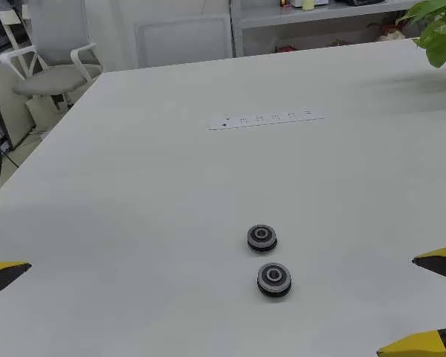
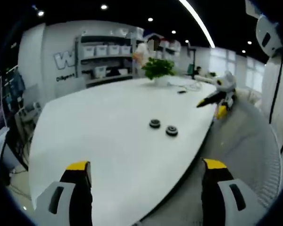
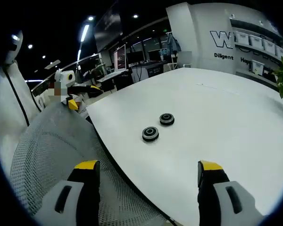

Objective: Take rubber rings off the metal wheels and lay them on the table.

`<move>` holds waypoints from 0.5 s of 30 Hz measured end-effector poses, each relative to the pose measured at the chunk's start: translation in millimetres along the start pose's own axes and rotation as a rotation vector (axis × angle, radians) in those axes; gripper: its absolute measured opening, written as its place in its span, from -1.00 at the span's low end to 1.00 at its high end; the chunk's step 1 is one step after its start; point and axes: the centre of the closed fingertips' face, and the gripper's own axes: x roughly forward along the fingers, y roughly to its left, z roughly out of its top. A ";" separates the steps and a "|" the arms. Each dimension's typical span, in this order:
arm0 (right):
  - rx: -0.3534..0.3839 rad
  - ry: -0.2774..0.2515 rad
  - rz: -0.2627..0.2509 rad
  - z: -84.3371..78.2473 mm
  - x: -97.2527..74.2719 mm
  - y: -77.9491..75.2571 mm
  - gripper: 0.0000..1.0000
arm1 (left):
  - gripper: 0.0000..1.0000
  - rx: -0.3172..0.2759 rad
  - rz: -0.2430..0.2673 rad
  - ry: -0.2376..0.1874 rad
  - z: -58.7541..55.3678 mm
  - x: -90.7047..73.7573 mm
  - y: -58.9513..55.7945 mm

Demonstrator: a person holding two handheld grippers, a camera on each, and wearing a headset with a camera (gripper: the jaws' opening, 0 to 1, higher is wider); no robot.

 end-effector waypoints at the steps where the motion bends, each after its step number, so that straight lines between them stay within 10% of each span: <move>1: -0.002 0.002 0.001 -0.3 0.2 0.2 0.56 | 0.88 -0.001 0.004 -0.003 0.4 -0.7 0.2; 15: -0.006 -0.005 0.006 -0.6 -1.0 3.2 0.56 | 0.81 -0.014 0.022 -0.002 0.1 -4.4 0.6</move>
